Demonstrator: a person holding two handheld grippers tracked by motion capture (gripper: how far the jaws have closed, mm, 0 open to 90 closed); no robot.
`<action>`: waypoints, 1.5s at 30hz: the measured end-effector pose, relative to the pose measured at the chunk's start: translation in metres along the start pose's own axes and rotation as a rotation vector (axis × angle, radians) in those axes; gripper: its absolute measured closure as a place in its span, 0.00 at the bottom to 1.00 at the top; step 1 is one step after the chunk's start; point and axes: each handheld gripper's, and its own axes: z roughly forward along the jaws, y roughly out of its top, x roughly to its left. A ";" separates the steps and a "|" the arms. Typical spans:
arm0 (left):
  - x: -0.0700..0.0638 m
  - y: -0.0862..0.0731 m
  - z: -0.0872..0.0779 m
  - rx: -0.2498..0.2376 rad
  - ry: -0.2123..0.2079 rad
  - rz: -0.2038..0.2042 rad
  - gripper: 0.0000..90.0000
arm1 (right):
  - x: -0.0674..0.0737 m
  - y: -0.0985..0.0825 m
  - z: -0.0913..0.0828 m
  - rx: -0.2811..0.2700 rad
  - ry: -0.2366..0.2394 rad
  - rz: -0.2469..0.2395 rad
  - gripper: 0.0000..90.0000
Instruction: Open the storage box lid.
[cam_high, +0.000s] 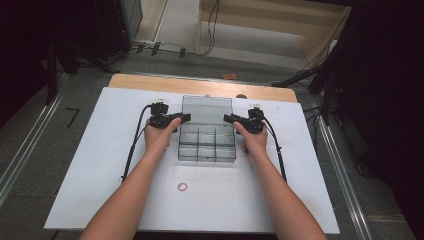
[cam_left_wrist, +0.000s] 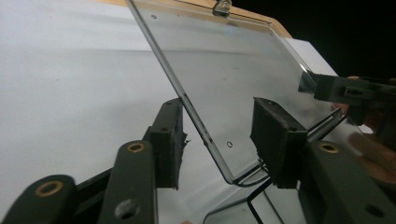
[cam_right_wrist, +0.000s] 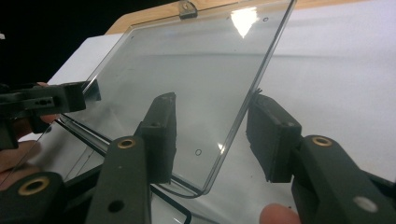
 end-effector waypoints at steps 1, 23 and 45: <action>0.000 0.000 0.000 0.004 -0.003 -0.004 0.58 | 0.000 0.000 0.000 0.000 0.001 0.003 0.56; -0.004 -0.001 -0.008 -0.008 0.002 0.056 0.29 | 0.001 -0.001 0.002 0.035 -0.024 0.004 0.46; -0.025 -0.002 -0.048 -0.056 -0.105 0.154 0.01 | 0.025 -0.010 -0.051 -0.019 -0.047 -0.219 0.09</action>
